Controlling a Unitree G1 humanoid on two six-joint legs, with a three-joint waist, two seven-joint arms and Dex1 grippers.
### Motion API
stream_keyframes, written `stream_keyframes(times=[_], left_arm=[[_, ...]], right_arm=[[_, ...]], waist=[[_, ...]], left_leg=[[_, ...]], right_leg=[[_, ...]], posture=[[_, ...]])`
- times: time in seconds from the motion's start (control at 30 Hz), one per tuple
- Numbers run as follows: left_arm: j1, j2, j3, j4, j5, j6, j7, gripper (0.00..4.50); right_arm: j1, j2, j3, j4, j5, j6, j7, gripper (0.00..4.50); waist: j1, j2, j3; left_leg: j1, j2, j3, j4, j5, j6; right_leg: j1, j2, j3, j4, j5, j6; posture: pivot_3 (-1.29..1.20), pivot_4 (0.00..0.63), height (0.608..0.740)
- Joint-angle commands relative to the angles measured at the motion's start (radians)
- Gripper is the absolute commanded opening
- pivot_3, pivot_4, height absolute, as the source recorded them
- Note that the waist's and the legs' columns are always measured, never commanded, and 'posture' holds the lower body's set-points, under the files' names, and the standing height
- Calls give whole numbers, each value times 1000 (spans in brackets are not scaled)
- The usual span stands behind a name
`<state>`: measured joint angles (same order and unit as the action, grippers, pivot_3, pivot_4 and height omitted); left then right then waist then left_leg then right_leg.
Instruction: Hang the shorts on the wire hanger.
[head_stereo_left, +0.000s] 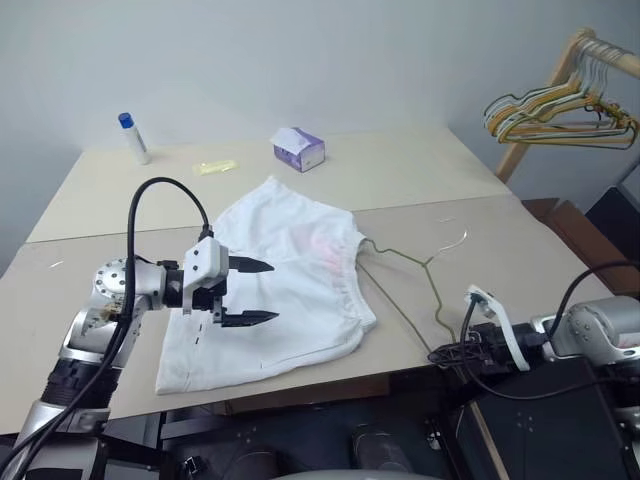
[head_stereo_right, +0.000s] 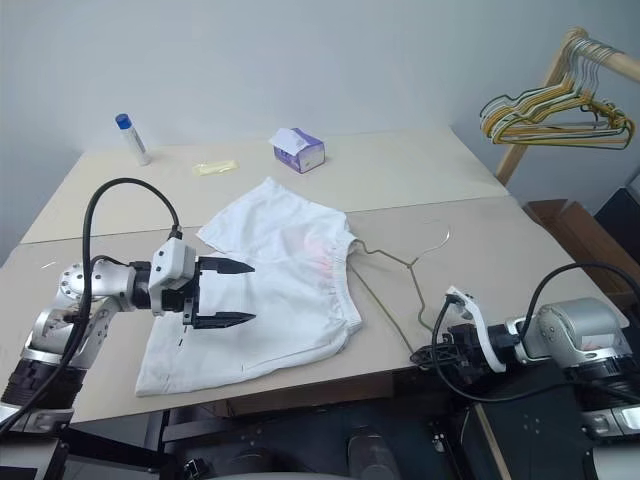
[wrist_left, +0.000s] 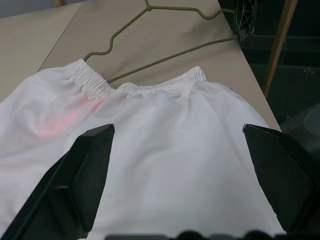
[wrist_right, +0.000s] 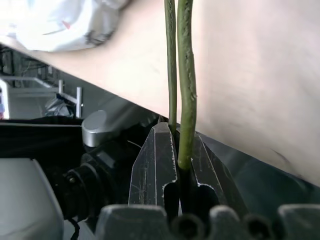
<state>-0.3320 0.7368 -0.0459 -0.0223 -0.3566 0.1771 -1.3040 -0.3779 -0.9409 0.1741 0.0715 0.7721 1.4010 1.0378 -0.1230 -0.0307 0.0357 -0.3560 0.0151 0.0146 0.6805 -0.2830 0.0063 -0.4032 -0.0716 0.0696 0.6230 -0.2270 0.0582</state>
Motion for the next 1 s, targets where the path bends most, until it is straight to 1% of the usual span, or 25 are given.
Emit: stream_keyframes(times=[0.03, 0.13, 0.33, 0.47, 0.6, 0.67, 0.73, 0.83, 0.93, 1.0], left_arm=[[-3, -6, 7, -11, -3, -21, 11, 4442], [-1, -11, 0, -12, 8, -26, 18, 4442], [26, -11, -4, -38, 16, -27, 39, 4442], [55, -4, 1, -63, 21, -28, 56, 4442], [69, -4, 1, -75, 23, -28, 71, 4442], [72, -6, -4, -82, 24, -23, 79, 4442], [73, -9, -10, -86, 26, -21, 87, 4442], [72, -8, -15, -89, 31, -23, 93, 4442], [73, -8, -14, -90, 32, -21, 93, 4442], [75, -9, -14, -91, 34, -23, 94, 4442]], right_arm=[[-76, -29, 68, 51, -39, -59, 112, 0], [-154, -27, 154, 156, -95, -95, 205, 0], [-301, 11, 317, 363, -259, -205, 335, 0], [-335, 6, 383, 400, -311, -261, 467, 0], [-382, 39, 391, 472, -348, -270, 520, 0], [-422, 83, 388, 547, -374, -267, 512, 0], [-467, 139, 369, 662, -403, -277, 493, 0], [-514, 188, 348, 781, -437, -310, 500, 0], [-522, 196, 363, 786, -455, -335, 563, 0], [-523, 208, 363, 792, -461, -327, 573, 0]], waist=[[0, 0, 0], [1, 0, 0], [2, 0, 0], [9, 0, 0], [17, 0, 0], [18, 0, 0], [21, 0, 0], [25, 0, 0], [33, 0, 0], [32, 0, 0]], left_leg=[[0, 0, 0, 0, 0, 0], [0, 0, 0, 0, 0, 0], [0, 0, 0, 0, 0, 0], [0, 0, 0, 0, 0, 0], [0, -1, 0, 0, 0, 0], [1, -1, 0, 1, 0, 0], [1, 0, 0, 1, 0, 0], [1, -1, 0, 1, 0, 0], [0, -1, 0, 1, 0, 0], [0, -2, 0, 1, 0, 0]], right_leg=[[0, 0, 0, 0, 0, 0], [0, 0, 0, 0, 0, 0], [-1, 0, 0, 0, 3, -5], [-1, -1, 0, 1, 3, -5], [-1, -1, 0, 2, 3, -5], [-1, -1, 0, 3, 3, -6], [0, 0, 0, 3, 4, -6], [0, 0, 0, 3, 4, -7], [-1, -2, -1, 3, 4, -7], [-1, -2, -1, 3, 4, -6]], posture=[[-99, 0, 740], [-85, 0, 740], [-61, 0, 740], [-44, 0, 740], [-39, 0, 740], [-37, 0, 740], [-33, 0, 740], [-31, 0, 740], [-31, 0, 740], [-33, 0, 740]])
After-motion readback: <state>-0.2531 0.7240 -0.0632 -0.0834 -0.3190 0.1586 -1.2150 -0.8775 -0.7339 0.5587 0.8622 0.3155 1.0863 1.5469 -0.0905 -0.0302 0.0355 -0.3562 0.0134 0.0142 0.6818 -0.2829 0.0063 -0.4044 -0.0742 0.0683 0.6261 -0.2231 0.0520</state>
